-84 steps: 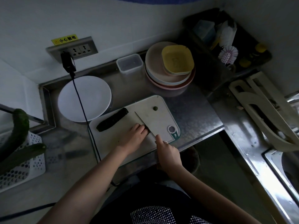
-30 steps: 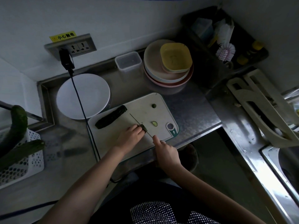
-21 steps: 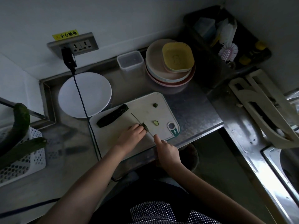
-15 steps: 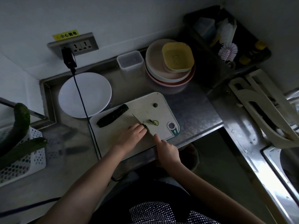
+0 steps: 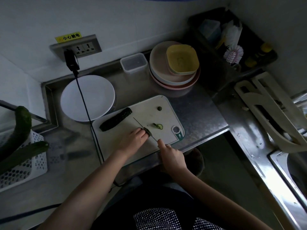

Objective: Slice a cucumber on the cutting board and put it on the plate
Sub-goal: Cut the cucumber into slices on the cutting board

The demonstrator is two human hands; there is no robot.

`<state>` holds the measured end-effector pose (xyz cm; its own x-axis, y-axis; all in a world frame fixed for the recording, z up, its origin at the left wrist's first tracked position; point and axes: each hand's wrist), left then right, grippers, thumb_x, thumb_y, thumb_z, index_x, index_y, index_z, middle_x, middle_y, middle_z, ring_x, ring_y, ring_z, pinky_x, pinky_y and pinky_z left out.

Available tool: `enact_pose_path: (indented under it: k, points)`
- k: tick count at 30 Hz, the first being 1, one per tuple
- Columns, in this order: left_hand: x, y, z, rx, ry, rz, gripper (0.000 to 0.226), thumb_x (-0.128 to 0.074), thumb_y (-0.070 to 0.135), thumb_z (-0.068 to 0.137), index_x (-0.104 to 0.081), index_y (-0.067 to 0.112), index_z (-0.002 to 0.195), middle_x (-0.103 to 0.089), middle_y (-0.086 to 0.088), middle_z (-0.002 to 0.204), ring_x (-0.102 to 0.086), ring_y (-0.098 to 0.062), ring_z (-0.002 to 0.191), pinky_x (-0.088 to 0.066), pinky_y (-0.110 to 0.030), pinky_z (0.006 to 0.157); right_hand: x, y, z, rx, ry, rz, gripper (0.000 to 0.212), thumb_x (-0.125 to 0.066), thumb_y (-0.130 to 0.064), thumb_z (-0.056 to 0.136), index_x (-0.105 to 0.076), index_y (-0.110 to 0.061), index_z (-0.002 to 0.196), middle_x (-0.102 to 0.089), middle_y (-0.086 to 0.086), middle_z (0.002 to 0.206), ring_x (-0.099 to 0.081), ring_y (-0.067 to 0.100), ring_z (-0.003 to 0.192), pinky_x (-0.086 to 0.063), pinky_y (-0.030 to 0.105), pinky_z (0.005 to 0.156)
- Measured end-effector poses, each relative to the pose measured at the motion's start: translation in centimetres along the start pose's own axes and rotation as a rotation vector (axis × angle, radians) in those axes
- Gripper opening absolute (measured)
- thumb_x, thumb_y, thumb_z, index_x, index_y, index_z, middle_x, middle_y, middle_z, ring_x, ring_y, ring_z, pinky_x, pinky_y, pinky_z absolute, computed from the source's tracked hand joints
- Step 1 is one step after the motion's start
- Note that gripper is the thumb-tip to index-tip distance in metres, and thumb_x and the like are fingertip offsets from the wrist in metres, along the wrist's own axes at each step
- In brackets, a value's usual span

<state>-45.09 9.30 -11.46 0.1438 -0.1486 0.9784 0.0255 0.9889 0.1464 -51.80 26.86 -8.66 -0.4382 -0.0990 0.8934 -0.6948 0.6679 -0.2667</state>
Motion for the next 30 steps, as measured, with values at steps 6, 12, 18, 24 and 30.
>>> enact_pose_path:
  k: [6, 12, 18, 24, 30]
  points:
    - [0.1, 0.1, -0.1, 0.010, 0.012, -0.020, 0.025, -0.048, 0.004, 0.073, -0.067, 0.009, 0.089, -0.063, -0.007, 0.081, -0.062, -0.023, 0.079, -0.053, -0.028, 0.051, 0.0, 0.0, 0.2, -0.009, -0.022, -0.012, 0.035, -0.045, -0.009, 0.095, -0.030, -0.018, 0.126, -0.064, 0.008, 0.106, -0.066, 0.032, 0.090, -0.050, 0.038, 0.066]
    - [-0.4, -0.2, 0.1, -0.007, 0.049, -0.066, 0.022, -0.036, 0.005, 0.073, -0.043, 0.013, 0.092, -0.063, -0.008, 0.081, -0.044, -0.019, 0.085, -0.054, -0.030, 0.053, 0.2, 0.1, 0.4, -0.019, -0.066, -0.030, 0.041, -0.044, -0.005, 0.091, -0.030, -0.016, 0.128, -0.063, 0.008, 0.106, -0.065, 0.033, 0.092, -0.042, 0.035, 0.062]
    - [-0.9, -0.3, -0.1, 0.026, 0.045, -0.034, 0.023, -0.040, 0.007, 0.073, -0.055, 0.012, 0.090, -0.061, -0.007, 0.081, -0.047, -0.020, 0.082, -0.053, -0.031, 0.051, 0.3, 0.3, 0.0, 0.000, -0.030, -0.047, 0.036, -0.044, -0.010, 0.094, -0.030, -0.017, 0.127, -0.062, 0.006, 0.107, -0.066, 0.032, 0.091, -0.046, 0.037, 0.062]
    - [-1.0, -0.3, -0.3, 0.033, 0.038, 0.015, 0.028, -0.041, 0.011, 0.077, -0.069, 0.011, 0.082, -0.059, -0.005, 0.078, -0.046, -0.018, 0.081, -0.051, -0.028, 0.050, 0.4, 0.2, -0.6, 0.018, -0.007, -0.030, 0.036, -0.041, -0.011, 0.095, -0.031, -0.017, 0.129, -0.062, 0.006, 0.106, -0.065, 0.032, 0.090, -0.050, 0.039, 0.067]
    - [-0.7, -0.3, -0.3, 0.004, 0.013, 0.003, 0.030, -0.040, 0.010, 0.076, -0.069, 0.009, 0.082, -0.061, -0.006, 0.078, -0.059, -0.022, 0.075, -0.052, -0.029, 0.052, 0.4, 0.4, -0.7, 0.023, -0.006, -0.020, 0.036, -0.043, -0.011, 0.095, -0.031, -0.017, 0.129, -0.062, 0.007, 0.104, -0.065, 0.033, 0.089, -0.049, 0.039, 0.067]
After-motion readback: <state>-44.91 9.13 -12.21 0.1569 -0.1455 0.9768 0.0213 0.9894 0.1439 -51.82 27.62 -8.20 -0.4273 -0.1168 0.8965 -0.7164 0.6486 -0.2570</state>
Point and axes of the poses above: each hand's wrist, its own z-axis towards the middle knuckle, its own x-axis out of the back of the hand, y = z × x
